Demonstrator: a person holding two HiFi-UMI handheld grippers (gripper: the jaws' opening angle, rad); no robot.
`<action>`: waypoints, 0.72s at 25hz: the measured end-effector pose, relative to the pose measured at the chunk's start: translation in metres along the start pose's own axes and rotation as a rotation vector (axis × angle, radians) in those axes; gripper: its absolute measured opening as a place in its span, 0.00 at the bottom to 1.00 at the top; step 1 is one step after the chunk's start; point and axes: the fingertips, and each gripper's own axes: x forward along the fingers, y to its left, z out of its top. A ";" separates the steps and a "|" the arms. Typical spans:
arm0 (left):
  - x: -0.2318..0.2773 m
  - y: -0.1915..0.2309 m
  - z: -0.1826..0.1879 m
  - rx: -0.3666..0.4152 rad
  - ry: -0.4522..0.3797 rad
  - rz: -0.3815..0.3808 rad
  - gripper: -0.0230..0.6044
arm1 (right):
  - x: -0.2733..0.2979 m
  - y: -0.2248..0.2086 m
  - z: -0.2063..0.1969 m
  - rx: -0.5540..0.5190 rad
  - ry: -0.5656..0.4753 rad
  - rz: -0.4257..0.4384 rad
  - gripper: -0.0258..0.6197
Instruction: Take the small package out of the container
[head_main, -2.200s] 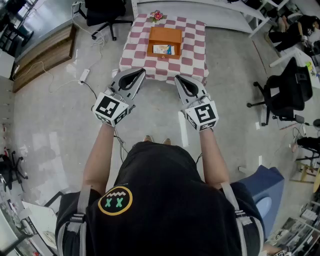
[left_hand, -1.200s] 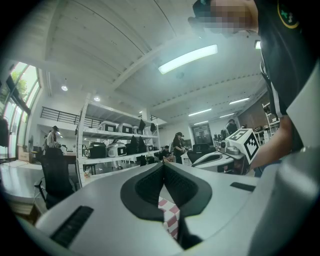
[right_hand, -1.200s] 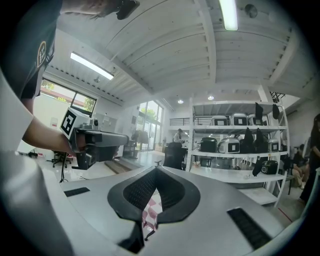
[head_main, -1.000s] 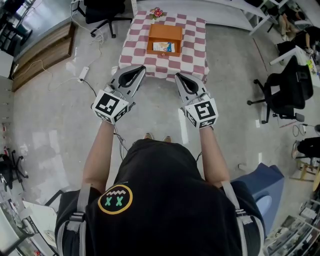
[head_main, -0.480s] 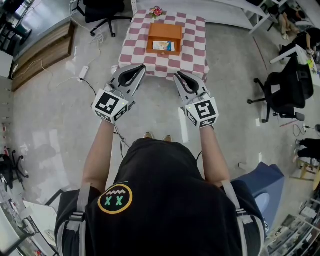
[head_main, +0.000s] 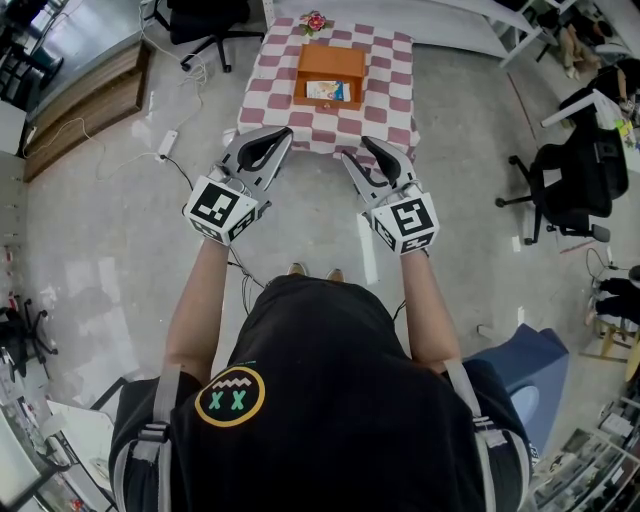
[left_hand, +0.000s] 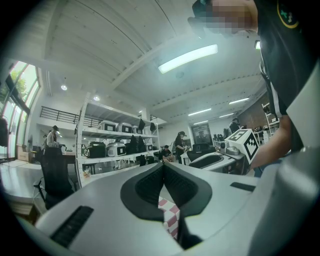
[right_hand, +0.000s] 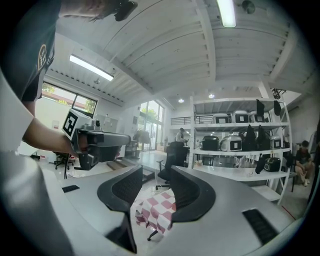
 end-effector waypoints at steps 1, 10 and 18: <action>0.000 0.000 0.000 0.000 0.000 0.000 0.06 | 0.001 0.000 0.000 0.003 0.000 0.001 0.36; 0.003 0.001 0.000 0.002 0.000 -0.002 0.06 | 0.005 0.000 -0.002 0.007 0.007 0.016 0.69; 0.003 0.000 -0.002 0.002 0.000 -0.004 0.06 | 0.007 0.001 -0.009 0.027 0.025 0.027 0.89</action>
